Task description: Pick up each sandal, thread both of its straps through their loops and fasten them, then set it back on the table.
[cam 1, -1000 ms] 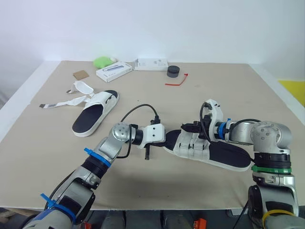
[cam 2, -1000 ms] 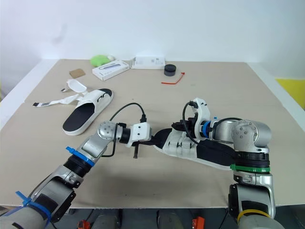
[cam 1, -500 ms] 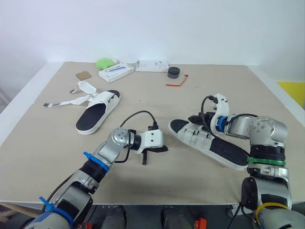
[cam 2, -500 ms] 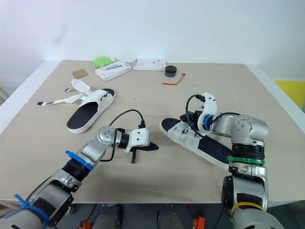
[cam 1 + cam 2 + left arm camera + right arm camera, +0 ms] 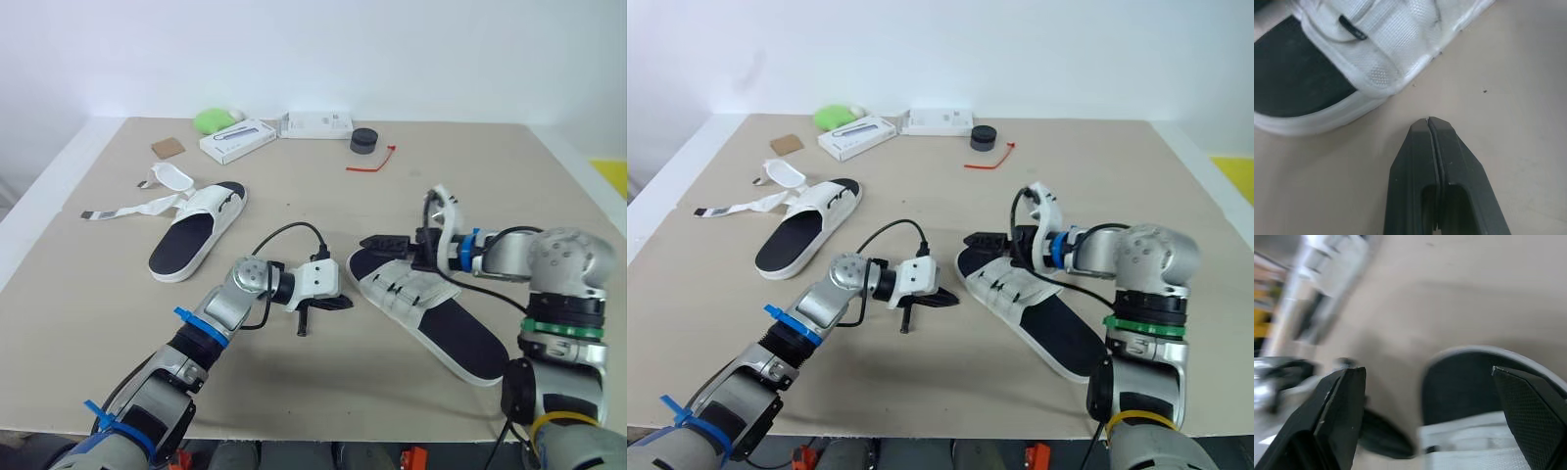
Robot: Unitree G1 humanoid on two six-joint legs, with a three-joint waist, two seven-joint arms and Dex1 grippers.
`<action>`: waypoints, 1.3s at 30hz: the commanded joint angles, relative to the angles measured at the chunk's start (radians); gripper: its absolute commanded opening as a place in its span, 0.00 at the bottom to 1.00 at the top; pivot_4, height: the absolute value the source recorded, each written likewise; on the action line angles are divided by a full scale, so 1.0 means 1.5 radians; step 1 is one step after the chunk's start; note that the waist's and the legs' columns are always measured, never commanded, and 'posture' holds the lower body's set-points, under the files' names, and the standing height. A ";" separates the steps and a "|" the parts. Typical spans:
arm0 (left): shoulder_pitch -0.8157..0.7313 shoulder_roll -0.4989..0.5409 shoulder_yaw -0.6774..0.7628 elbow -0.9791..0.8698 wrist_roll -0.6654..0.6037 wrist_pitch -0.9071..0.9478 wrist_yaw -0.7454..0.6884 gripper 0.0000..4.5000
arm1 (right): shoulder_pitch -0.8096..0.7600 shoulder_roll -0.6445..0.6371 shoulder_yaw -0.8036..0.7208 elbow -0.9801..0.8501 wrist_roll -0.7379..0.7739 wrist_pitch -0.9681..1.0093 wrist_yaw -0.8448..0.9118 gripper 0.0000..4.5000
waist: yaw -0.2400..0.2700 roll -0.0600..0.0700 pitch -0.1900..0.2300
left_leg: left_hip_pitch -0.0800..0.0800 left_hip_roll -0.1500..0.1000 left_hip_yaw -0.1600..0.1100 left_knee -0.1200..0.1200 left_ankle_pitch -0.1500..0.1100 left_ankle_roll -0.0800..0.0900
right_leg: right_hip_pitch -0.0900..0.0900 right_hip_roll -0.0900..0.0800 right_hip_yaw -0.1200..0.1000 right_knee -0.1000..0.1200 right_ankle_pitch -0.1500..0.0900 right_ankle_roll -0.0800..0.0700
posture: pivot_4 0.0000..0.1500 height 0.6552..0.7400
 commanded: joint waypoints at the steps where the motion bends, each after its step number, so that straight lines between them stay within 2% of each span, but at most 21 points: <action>1: 0.012 0.038 0.028 -0.114 -0.082 0.057 -0.077 0.00 | -0.028 -0.045 -0.047 -0.018 0.031 -0.005 0.042 0.98 | 0.000 0.001 0.002 | 0.000 0.000 0.000 0.000 0.000 0.000 | 0.000 0.000 0.000 0.000 0.000 0.000 | 1.00 1.00; 6: 0.014 0.093 0.086 -0.162 -0.139 0.077 -0.098 0.00 | 0.030 -0.116 -0.076 -0.111 0.056 -0.031 0.093 0.98 | -0.001 0.004 0.005 | 0.000 0.001 -0.001 -0.001 0.000 0.000 | -0.001 0.001 -0.001 0.001 -0.001 -0.002 | 1.00 1.00; 9: 0.009 0.102 0.127 -0.179 -0.179 0.092 -0.086 0.00 | 0.144 -0.175 -0.043 -0.241 0.047 -0.097 0.146 0.98 | 0.002 0.003 0.005 | 0.000 0.001 -0.001 -0.001 0.000 0.000 | 0.000 0.001 -0.001 0.001 -0.003 0.001 | 1.00 1.00; 12: 0.004 0.107 0.194 -0.220 -0.253 0.143 -0.060 0.00 | 0.329 -0.237 -0.055 -0.393 0.022 -0.179 0.207 0.98 | 0.001 0.003 0.005 | -0.001 0.001 -0.001 0.000 0.000 0.000 | 0.000 0.001 -0.002 0.000 -0.005 0.004 | 1.00 1.00; 15: 0.010 0.126 0.231 -0.252 -0.292 0.177 -0.049 0.00 | 0.436 -0.259 -0.077 -0.463 0.002 -0.223 0.218 0.98 | -0.003 0.003 0.005 | -0.001 0.001 -0.001 0.002 0.000 0.000 | 0.000 0.000 -0.002 0.001 -0.005 0.004 | 1.00 1.00; 17: 0.029 0.151 0.254 -0.289 -0.318 0.203 -0.045 0.00 | 0.527 -0.271 -0.073 -0.512 -0.049 -0.256 0.200 0.98 | -0.003 0.002 0.005 | 0.000 0.001 -0.001 0.003 0.000 0.000 | 0.000 0.001 -0.002 0.001 -0.004 0.004 | 1.00 1.00; 20: 0.048 0.182 0.268 -0.331 -0.362 0.250 -0.048 0.00 | 0.588 -0.272 -0.057 -0.546 -0.084 -0.289 0.179 0.98 | -0.003 0.002 0.006 | 0.001 0.002 -0.001 0.004 0.000 -0.001 | 0.001 0.002 -0.002 0.002 -0.003 0.003 | 1.00 1.00; 27: 0.075 0.234 0.270 -0.356 -0.386 0.277 -0.064 0.00 | 0.592 -0.233 0.026 -0.531 -0.139 -0.330 0.119 0.98 | -0.002 -0.004 0.009 | 0.002 0.002 -0.001 0.006 0.005 -0.008 | 0.002 0.001 -0.001 0.002 0.000 0.000 | 1.00 1.00; 33: 0.077 0.240 0.285 -0.358 -0.404 0.282 -0.049 0.00 | 0.514 -0.186 0.097 -0.502 -0.134 -0.304 0.082 0.98 | -0.002 -0.008 0.011 | 0.002 0.002 0.000 0.006 0.006 -0.009 | 0.002 0.001 -0.001 0.002 0.001 0.000 | 1.00 1.00; 39: 0.103 0.251 0.286 -0.382 -0.401 0.284 -0.019 0.00 | 0.418 -0.122 0.176 -0.415 -0.185 -0.295 0.016 0.98 | -0.004 -0.008 0.011 | 0.002 0.004 0.000 0.004 0.006 -0.009 | 0.001 0.003 -0.001 0.002 0.001 -0.001 | 1.00 1.00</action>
